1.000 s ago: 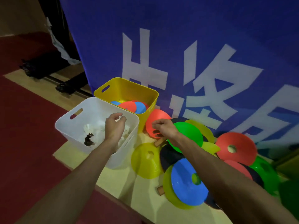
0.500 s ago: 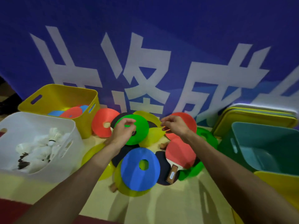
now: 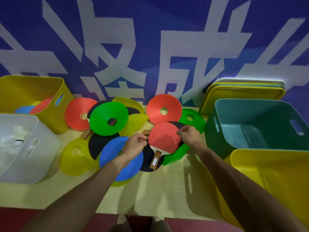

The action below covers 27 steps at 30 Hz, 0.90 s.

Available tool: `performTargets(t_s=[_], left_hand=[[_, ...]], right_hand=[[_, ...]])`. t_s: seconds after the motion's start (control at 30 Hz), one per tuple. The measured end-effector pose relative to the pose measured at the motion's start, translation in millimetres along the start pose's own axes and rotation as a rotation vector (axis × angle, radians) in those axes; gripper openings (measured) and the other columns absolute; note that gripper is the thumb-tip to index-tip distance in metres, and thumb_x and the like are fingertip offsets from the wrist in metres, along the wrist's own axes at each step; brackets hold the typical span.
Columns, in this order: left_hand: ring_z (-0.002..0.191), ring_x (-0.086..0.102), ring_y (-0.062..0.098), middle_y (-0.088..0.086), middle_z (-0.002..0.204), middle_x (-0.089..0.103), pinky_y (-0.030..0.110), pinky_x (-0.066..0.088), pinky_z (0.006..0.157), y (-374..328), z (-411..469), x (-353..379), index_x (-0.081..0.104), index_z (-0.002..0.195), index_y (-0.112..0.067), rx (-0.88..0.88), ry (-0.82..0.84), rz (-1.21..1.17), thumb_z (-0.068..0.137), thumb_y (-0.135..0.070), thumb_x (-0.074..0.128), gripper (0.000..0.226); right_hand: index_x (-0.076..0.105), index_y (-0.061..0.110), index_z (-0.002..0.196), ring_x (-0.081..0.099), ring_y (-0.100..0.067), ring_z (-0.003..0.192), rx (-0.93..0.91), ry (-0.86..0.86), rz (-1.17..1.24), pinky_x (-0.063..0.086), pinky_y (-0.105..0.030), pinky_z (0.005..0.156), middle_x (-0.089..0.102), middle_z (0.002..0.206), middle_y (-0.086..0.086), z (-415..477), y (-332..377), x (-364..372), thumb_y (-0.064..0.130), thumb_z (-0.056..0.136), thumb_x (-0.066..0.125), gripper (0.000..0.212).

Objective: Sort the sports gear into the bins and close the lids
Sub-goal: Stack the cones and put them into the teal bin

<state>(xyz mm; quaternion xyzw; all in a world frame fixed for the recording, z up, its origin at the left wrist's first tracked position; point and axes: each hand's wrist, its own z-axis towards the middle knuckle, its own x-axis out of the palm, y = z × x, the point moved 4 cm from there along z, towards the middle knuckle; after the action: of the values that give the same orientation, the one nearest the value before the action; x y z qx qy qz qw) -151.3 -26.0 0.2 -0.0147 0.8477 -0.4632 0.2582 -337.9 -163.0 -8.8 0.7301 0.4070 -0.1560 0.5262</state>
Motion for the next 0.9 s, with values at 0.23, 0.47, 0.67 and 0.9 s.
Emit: performTargets(t_s=[0.23,0.47,0.67,0.9], left_hand=[[0.093,0.052,0.01,-0.003,0.104,0.057,0.019,0.037,0.07,19.9,0.4,25.0,0.06,0.109,-0.018,-0.029,0.039,0.068,0.091,-0.014,0.053,0.02],[0.1,0.056,0.015,-0.003,0.105,0.059,0.028,0.044,0.08,41.3,11.1,-1.9,0.062,0.107,-0.02,-0.052,-0.013,0.106,0.09,-0.014,0.054,0.02],[0.098,0.058,0.019,0.001,0.105,0.059,0.026,0.041,0.075,32.6,22.3,-22.1,0.062,0.103,-0.02,0.01,0.031,0.054,0.089,-0.011,0.053,0.019],[0.099,0.06,0.018,-0.002,0.104,0.06,0.026,0.042,0.077,2.1,26.5,-28.1,0.062,0.102,-0.019,0.14,0.123,0.019,0.089,-0.016,0.055,0.015]], right_hand=[[0.03,0.002,0.126,0.043,-0.041,0.122,0.231,-0.118,0.134,0.04,-0.044,0.099,0.038,0.131,-0.022,-11.3,-38.3,36.5,0.035,0.076,0.076,0.075],[0.025,-0.002,0.134,0.048,-0.044,0.119,0.324,-0.213,0.068,0.044,-0.045,0.095,0.04,0.133,-0.026,-19.8,-41.1,38.1,0.005,0.083,0.06,0.062],[0.035,0.002,0.131,0.053,-0.038,0.12,0.397,-0.284,-0.019,0.045,-0.043,0.095,0.051,0.13,-0.021,-35.0,-34.1,20.7,0.008,0.083,0.063,0.056],[0.039,0.005,0.123,0.056,-0.036,0.113,0.305,-0.459,-0.175,0.046,-0.042,0.088,0.053,0.125,-0.016,-57.6,-2.2,-21.5,0.008,0.085,0.058,0.044]])
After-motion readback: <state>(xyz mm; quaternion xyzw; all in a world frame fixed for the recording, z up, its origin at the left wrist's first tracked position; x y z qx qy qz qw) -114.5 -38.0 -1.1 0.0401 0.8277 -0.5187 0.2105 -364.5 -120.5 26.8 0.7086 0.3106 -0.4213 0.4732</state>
